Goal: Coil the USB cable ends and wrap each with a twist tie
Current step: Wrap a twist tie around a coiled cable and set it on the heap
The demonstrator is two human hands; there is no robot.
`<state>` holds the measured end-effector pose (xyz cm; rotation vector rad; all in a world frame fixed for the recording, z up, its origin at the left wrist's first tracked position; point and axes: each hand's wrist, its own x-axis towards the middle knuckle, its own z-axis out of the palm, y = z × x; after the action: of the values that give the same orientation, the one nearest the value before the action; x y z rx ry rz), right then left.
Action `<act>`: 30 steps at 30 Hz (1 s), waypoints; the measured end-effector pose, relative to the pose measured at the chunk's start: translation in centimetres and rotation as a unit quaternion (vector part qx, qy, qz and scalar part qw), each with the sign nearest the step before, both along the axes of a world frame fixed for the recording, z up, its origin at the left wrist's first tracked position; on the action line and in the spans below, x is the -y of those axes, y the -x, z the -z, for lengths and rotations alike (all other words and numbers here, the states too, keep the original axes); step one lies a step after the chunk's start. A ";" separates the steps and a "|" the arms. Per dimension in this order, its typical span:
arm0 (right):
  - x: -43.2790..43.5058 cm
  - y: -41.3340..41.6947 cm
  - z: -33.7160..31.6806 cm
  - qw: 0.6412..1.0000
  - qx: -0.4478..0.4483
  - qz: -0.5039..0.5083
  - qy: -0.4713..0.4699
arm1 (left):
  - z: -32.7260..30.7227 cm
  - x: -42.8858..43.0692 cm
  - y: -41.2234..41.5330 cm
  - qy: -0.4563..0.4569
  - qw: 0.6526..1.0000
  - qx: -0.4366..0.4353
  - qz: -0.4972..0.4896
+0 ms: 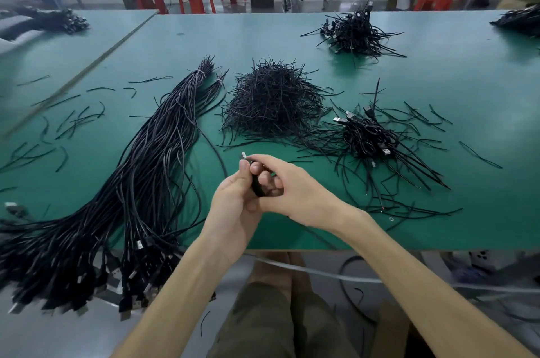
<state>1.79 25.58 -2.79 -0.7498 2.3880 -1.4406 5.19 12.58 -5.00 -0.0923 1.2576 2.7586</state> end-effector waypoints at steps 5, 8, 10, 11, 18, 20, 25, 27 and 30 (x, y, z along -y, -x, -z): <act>-0.7 0.4 0.1 1.000 0.015 0.000 0.026 | 0.5 0.6 -0.4 0.021 0.999 -0.019 0.034; -0.4 0.0 0.5 0.999 -0.030 0.010 0.020 | 0.4 1.0 -0.5 0.050 0.998 -0.033 0.034; -0.4 -0.1 0.7 0.998 -0.056 0.020 0.008 | 0.3 1.4 -0.6 0.102 0.993 -0.049 0.024; -0.4 -0.1 0.7 0.997 -0.066 0.027 -0.002 | 0.4 1.7 -0.6 0.142 0.988 -0.058 0.019; -0.8 0.1 1.0 0.986 -0.153 0.014 -0.072 | 0.3 2.6 -0.5 0.326 0.943 -0.065 -0.026; -0.9 0.2 1.4 0.978 -0.168 0.024 -0.117 | 0.3 2.8 -0.3 0.398 0.914 -0.056 -0.051; -1.0 -0.3 1.9 0.936 -0.248 -0.008 -0.248 | 0.2 4.0 0.0 0.384 0.922 -0.010 -0.049; -0.9 -0.6 2.1 0.920 -0.280 -0.011 -0.276 | 0.2 4.3 0.0 0.399 0.916 -0.014 -0.030; -0.7 -0.9 2.5 0.892 -0.318 -0.005 -0.321 | 0.2 4.5 0.0 0.385 0.922 -0.010 -0.033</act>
<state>2.74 26.25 -5.27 -1.1478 3.0420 -0.3125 5.20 8.05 -5.24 -0.1677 2.2894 2.1318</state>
